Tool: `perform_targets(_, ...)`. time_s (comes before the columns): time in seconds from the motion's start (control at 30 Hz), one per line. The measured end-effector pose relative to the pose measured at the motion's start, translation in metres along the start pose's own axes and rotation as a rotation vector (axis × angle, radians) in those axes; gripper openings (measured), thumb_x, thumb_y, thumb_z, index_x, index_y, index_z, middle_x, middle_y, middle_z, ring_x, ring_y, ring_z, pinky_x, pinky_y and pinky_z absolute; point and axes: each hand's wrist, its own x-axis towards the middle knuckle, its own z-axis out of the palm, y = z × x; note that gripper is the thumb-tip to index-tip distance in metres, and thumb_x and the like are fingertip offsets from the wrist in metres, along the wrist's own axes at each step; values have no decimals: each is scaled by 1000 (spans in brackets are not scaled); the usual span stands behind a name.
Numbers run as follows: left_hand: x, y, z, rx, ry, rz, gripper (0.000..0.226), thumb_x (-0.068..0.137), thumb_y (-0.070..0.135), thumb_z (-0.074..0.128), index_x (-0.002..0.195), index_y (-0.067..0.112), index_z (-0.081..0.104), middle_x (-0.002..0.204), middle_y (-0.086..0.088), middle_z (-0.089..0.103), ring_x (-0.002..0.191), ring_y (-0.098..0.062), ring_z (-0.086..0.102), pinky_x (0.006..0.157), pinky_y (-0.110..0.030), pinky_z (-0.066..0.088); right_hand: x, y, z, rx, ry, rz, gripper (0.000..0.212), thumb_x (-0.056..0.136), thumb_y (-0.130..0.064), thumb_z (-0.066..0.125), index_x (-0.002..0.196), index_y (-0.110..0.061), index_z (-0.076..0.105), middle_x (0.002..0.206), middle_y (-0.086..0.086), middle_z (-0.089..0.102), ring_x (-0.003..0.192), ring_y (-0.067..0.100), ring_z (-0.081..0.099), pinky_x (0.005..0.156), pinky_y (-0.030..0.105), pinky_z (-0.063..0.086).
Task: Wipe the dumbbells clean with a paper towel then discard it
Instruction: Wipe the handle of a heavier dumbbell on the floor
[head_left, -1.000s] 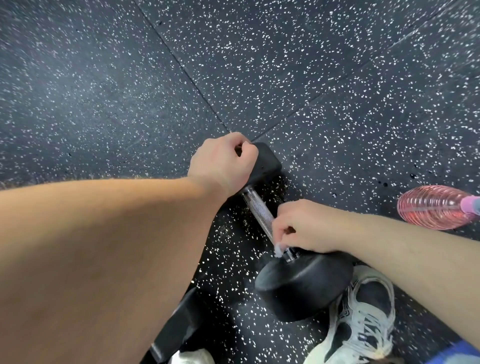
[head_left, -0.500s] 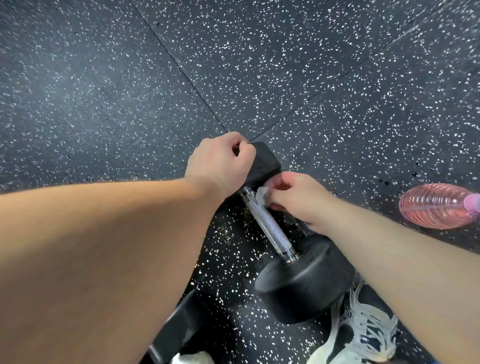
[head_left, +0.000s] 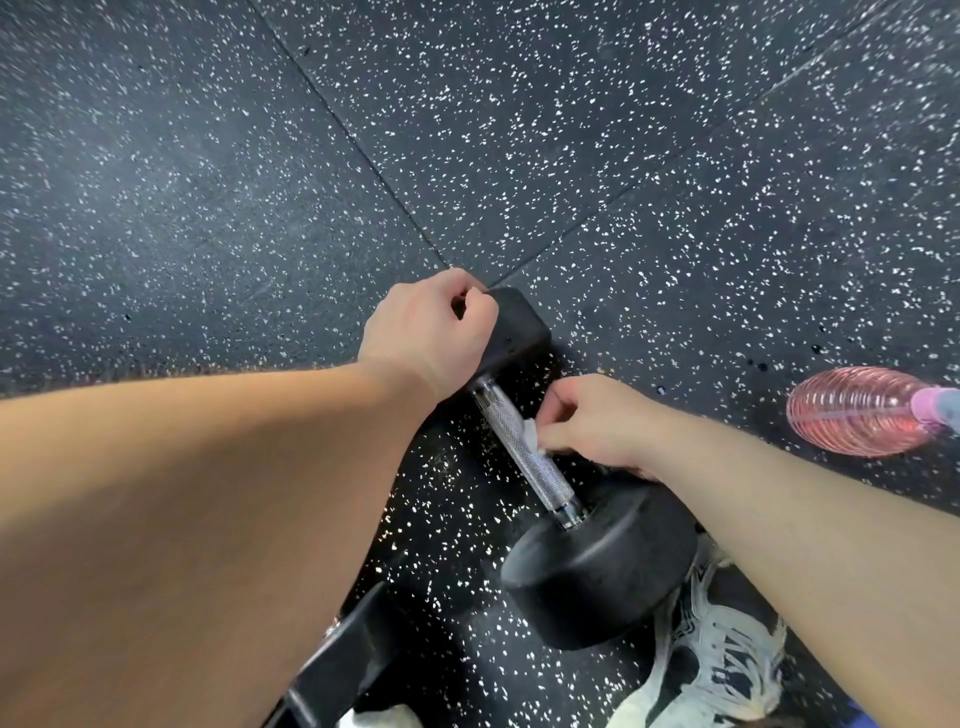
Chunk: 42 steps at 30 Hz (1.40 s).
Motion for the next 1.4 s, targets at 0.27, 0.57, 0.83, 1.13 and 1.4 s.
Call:
perform_targets(0.27,-2,-4,-1,-24,2,8,45,81,43,30,104,38,68,77,11,63,85,-24,58,71,-31,44,-15,-1,-3,-429,-172,-12,13,86,-19,67,78,-26,58,75,-12,59,67,5,52,59,27,42)
perform_targets(0.57,-16,-22,-11,-32,-59,53,36,95,31,34,115,29,64,88,0,63,90,-26,54,72,-32,38,-30,-13,15,-446,-123,-21,8,91,-11,55,89,-17,58,81,-10,58,68,11,49,59,27,40)
perform_targets(0.83,-14,-30,-40,14,-186,-88,33,85,43,30,74,17,49,78,-5,58,81,-28,54,69,-34,42,-47,-34,34,-520,-148,5,15,94,-6,44,89,-18,51,101,5,64,84,21,57,70,33,46)
perform_targets(1.13,-9,-15,-24,76,-181,-220,32,92,42,34,101,18,54,96,-7,56,90,-31,50,76,-35,35,-55,-45,63,-525,-129,-34,1,99,-16,54,99,-17,54,108,4,62,92,22,61,73,30,46)
perform_targets(1.4,-30,-52,-23,63,45,-191,31,89,44,41,76,19,52,74,3,57,83,-34,56,68,-33,42,-27,-41,63,-159,103,28,15,94,-20,51,88,-29,61,95,-7,61,77,6,53,59,22,38)
